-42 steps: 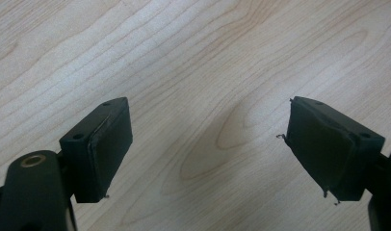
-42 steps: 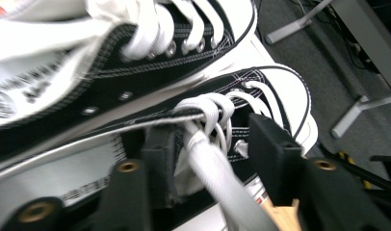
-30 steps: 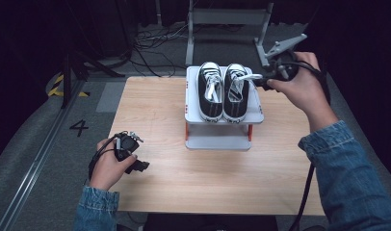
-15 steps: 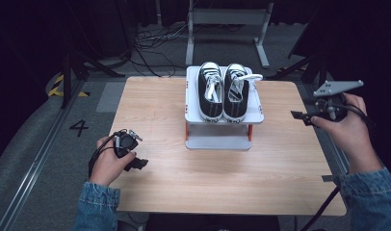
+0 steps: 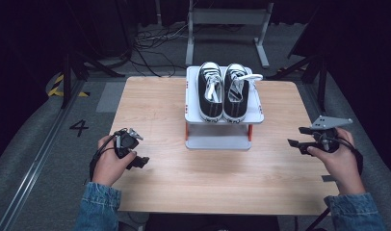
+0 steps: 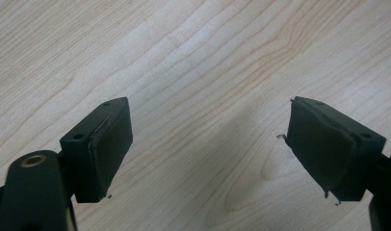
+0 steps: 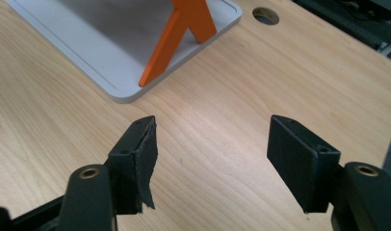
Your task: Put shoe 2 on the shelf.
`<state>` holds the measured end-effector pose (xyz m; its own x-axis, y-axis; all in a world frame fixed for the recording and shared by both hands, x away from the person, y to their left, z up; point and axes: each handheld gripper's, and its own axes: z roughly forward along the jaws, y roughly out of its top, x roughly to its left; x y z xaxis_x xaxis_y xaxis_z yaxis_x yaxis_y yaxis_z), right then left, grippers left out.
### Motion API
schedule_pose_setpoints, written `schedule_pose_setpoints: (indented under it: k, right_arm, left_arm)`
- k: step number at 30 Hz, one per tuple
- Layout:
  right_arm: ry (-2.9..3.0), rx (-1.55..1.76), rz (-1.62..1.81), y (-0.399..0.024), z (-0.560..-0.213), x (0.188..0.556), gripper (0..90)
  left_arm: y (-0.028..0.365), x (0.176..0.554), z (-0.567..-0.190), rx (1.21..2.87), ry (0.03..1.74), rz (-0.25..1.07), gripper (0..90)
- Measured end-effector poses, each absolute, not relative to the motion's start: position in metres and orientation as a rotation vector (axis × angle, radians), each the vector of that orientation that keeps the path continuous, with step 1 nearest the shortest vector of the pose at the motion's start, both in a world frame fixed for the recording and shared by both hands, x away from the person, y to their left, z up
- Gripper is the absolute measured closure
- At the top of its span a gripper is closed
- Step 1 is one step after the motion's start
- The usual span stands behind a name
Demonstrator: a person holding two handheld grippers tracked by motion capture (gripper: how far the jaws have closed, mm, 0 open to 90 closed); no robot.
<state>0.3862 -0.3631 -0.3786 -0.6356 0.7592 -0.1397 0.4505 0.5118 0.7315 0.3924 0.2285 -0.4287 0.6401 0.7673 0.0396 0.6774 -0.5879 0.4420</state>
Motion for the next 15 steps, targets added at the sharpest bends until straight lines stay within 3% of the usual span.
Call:
schedule_pose_setpoints:
  k: [8,15]
  right_arm:
    - [2.279,1.083,0.983,-0.366,-0.448,0.388,36.6]
    - [2.300,1.164,0.893,-0.372,-0.471,0.393,35.0]
  left_arm:
    - [0.227,0.393,-0.434,2.469,1.152,0.311,16.8]
    - [0.225,0.396,-0.439,2.430,1.180,0.329,16.8]
